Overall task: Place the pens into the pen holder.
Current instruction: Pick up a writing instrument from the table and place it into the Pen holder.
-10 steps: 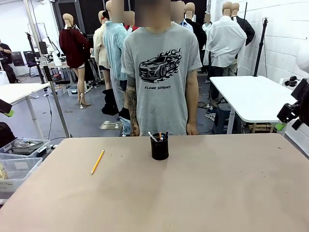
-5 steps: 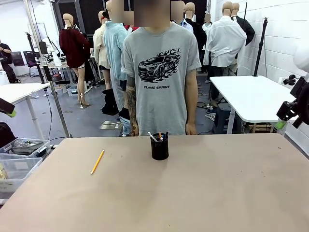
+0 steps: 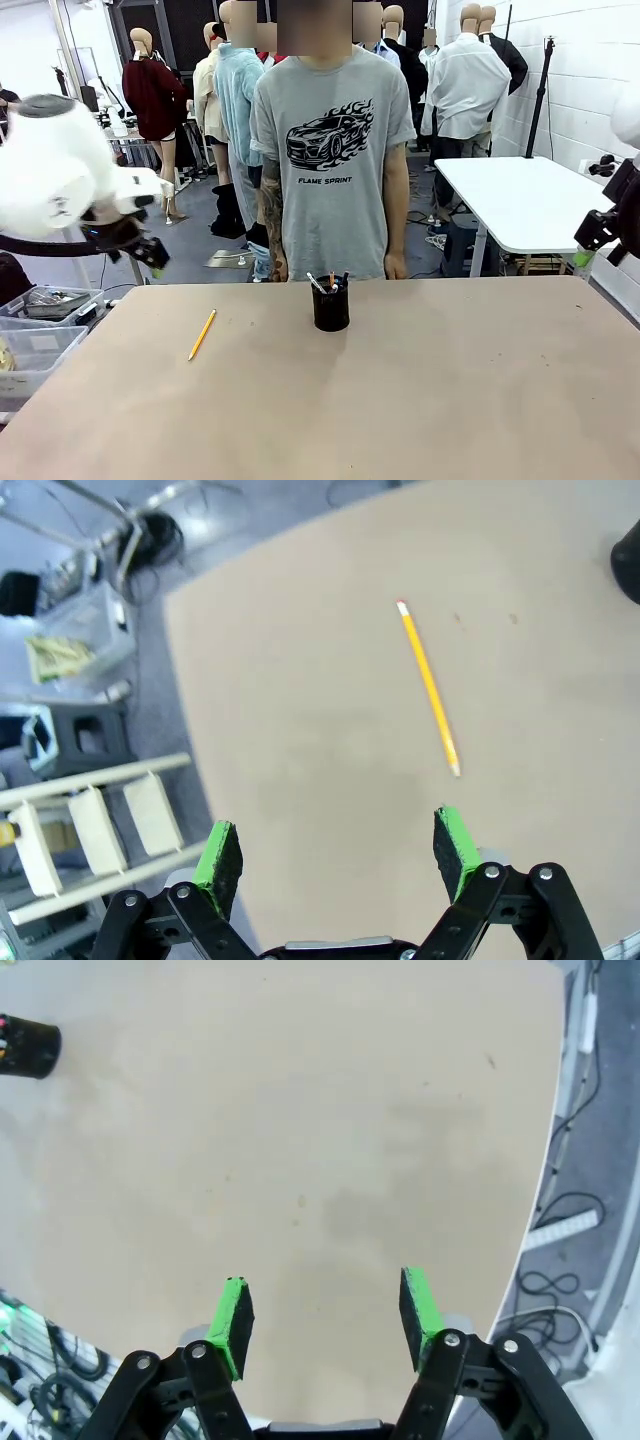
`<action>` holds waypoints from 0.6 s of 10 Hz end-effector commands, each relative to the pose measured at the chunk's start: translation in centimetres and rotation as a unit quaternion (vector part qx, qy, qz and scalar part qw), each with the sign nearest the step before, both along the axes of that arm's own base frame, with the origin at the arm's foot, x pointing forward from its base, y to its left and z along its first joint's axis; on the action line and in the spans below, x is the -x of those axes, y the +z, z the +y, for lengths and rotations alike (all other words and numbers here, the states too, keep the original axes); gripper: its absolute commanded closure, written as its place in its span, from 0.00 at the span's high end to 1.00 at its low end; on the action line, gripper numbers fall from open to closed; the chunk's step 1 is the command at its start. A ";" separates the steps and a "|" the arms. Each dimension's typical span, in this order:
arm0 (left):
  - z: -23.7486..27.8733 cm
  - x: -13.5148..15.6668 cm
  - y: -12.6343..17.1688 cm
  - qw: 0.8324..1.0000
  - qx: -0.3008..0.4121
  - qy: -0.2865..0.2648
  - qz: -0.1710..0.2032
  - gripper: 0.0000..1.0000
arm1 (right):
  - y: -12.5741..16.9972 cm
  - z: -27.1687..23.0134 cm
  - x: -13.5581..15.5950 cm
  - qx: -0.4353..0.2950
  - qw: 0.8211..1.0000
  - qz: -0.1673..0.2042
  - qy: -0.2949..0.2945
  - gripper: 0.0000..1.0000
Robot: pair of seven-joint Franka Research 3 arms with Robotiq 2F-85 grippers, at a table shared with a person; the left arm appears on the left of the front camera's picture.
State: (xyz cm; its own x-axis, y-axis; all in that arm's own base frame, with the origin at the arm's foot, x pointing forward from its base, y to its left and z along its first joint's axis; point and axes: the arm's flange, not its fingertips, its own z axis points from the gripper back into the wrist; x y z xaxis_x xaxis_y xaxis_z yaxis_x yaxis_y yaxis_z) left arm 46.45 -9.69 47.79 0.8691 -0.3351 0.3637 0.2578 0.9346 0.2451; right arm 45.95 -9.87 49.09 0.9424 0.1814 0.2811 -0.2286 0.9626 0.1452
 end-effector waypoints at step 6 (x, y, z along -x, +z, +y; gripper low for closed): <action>-2.0 -2.4 -1.9 0.998 0.024 0.034 0.045 1.00 | -0.2 0.1 0.3 0.001 1.000 0.000 -0.001 0.74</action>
